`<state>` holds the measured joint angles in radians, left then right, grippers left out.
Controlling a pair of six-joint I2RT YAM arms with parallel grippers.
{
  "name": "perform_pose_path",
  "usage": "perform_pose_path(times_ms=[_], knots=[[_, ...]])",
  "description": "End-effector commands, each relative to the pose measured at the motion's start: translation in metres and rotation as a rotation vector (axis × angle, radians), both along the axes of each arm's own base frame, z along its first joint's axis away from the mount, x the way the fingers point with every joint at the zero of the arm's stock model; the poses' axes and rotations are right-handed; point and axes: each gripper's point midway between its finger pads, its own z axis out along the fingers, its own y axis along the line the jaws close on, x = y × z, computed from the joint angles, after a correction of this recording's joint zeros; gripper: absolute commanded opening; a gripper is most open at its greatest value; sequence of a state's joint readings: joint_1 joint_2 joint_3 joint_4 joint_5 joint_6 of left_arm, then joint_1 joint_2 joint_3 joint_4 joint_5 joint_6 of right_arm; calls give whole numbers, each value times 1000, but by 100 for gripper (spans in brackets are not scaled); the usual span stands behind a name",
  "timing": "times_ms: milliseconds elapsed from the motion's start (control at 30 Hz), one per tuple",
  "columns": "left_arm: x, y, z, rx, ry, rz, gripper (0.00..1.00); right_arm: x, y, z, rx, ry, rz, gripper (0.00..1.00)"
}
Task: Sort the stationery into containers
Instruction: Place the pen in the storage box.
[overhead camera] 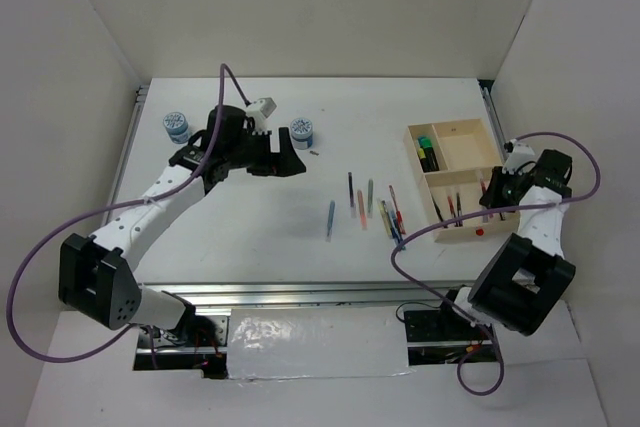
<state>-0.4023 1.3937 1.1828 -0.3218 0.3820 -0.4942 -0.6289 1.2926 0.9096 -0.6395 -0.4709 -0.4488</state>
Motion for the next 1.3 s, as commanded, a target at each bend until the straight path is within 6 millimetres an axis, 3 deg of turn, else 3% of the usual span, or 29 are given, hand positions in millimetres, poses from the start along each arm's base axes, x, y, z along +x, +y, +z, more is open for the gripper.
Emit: perform_pose_path(times_ms=[0, 233, 600, 867, 1267], knots=[[9, 2, -7, 44, -42, 26, 99, 31, -7, 18, -8, -61, -28, 0], [11, 1, -12, 68, -55, 33, 99, 51, -14, -11, 2, 52, -78, 0], [9, -8, -29, 94, -47, 23, 99, 44, -7, -40, -43, 93, -83, 0], [4, -15, -36, 101, -27, 5, 99, 33, 1, -43, -68, 91, -45, 0], [-1, -14, -39, 107, -31, 6, 99, 19, -5, -34, -103, 87, -32, 0]])
